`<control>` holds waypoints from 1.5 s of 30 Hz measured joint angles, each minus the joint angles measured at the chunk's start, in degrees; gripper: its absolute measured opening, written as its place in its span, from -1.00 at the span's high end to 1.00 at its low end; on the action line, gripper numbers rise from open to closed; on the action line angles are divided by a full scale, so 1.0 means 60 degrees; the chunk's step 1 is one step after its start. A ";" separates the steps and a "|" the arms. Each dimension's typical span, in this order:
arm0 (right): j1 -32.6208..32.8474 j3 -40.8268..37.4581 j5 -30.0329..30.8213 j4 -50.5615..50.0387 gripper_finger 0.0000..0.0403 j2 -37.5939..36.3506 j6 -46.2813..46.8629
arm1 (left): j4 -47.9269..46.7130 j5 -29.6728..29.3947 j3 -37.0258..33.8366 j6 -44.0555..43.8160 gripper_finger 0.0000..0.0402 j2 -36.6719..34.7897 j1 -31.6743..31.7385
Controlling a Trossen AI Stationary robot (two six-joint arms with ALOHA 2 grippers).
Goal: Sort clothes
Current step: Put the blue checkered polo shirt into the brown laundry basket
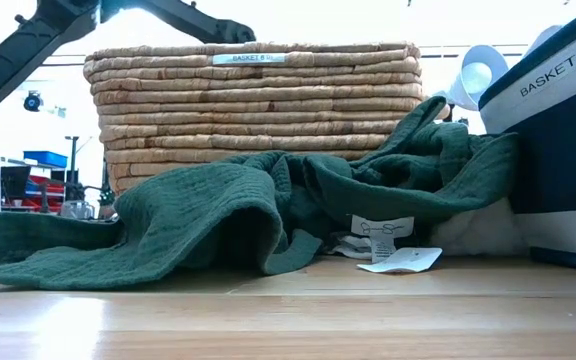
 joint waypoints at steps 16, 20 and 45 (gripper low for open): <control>-0.0002 0.0000 0.0000 -0.0029 -0.23 0.0000 0.0002 | 0.0000 -0.0043 0.4203 -0.0378 -0.12 -0.0135 -0.0040; -0.0002 -0.0002 0.0000 -0.0044 -0.21 0.0000 0.0004 | 0.0074 -0.0043 0.4629 -0.0371 -0.12 -0.0352 -0.0037; -0.0003 -0.0004 0.0000 -0.0066 -0.25 0.0000 0.0004 | -0.0051 -0.0586 0.4465 -0.2060 -0.53 -0.1509 -0.0391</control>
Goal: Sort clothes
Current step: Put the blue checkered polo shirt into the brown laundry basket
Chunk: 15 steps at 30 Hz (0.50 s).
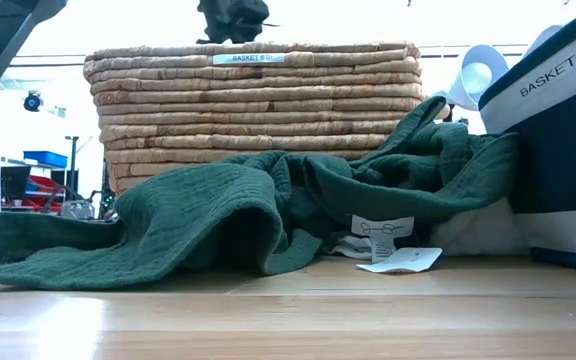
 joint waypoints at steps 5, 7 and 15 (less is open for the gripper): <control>0.0003 0.0002 0.0000 0.0000 -0.28 0.0000 0.0000 | 0.0000 -0.0429 0.0000 -0.0560 -0.53 -0.0447 -0.0098; 0.0003 0.0000 0.0000 0.0000 -0.27 0.0000 0.0000 | -0.0001 -0.0448 0.0000 -0.0743 -0.53 -0.0660 -0.0116; 0.0002 0.0002 0.0000 0.0000 -0.21 0.0000 -0.0032 | -0.0004 -0.0141 0.0000 -0.0123 -0.33 -0.1065 -0.0269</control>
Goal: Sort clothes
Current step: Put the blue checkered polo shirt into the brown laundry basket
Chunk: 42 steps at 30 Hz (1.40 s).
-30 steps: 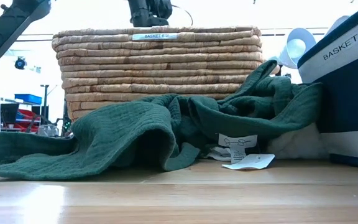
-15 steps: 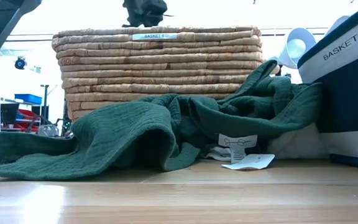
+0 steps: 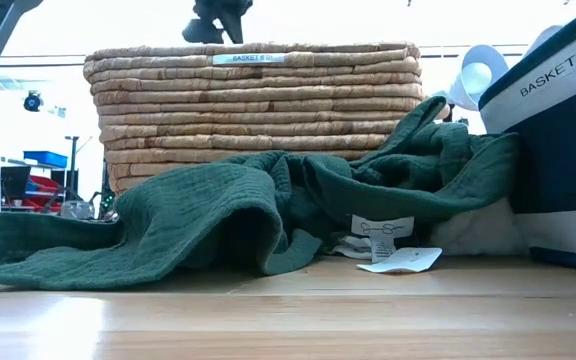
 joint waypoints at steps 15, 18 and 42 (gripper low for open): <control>-0.0001 -0.0005 -0.0004 -0.0214 -0.20 0.0004 0.0195 | 0.0050 -0.1083 -0.0150 0.0651 0.99 0.1398 0.0320; 0.0001 -0.0006 -0.0004 -0.0221 -0.17 0.0004 0.0334 | 0.0022 -0.0916 -0.0358 0.0825 0.99 0.1813 0.0338; -0.0015 -0.0010 -0.0008 -0.0661 -0.19 0.0015 0.0528 | 0.2941 0.0615 -0.6705 0.1385 1.00 0.1916 0.0637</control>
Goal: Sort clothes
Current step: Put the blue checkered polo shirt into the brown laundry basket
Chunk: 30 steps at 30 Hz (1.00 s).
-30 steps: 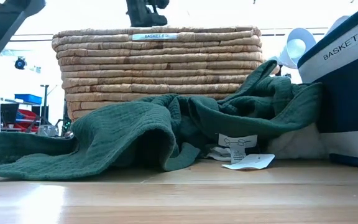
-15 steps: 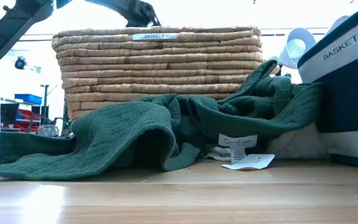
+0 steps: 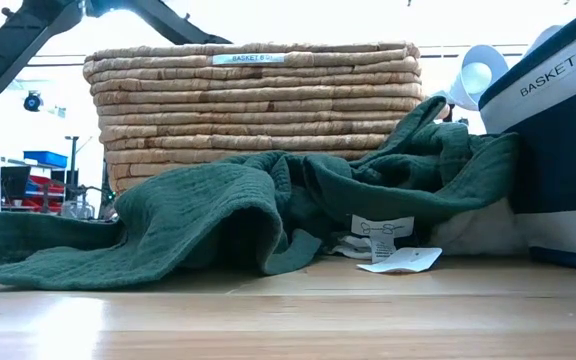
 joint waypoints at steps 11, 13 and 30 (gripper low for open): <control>-0.0042 0.0000 0.0000 0.0005 -0.19 0.0000 0.0000 | -0.0943 -0.0177 0.0789 -0.0239 1.00 -0.0084 -0.0036; -0.0042 0.0000 0.0000 0.0004 -0.18 0.0000 0.0000 | -0.1342 -0.0193 0.1263 -0.0338 1.00 -0.0098 -0.0044; -0.0042 -0.0004 0.0000 -0.0002 -0.25 0.0000 -0.0004 | -0.2951 -0.0535 0.5523 -0.1216 0.67 -0.0222 -0.0309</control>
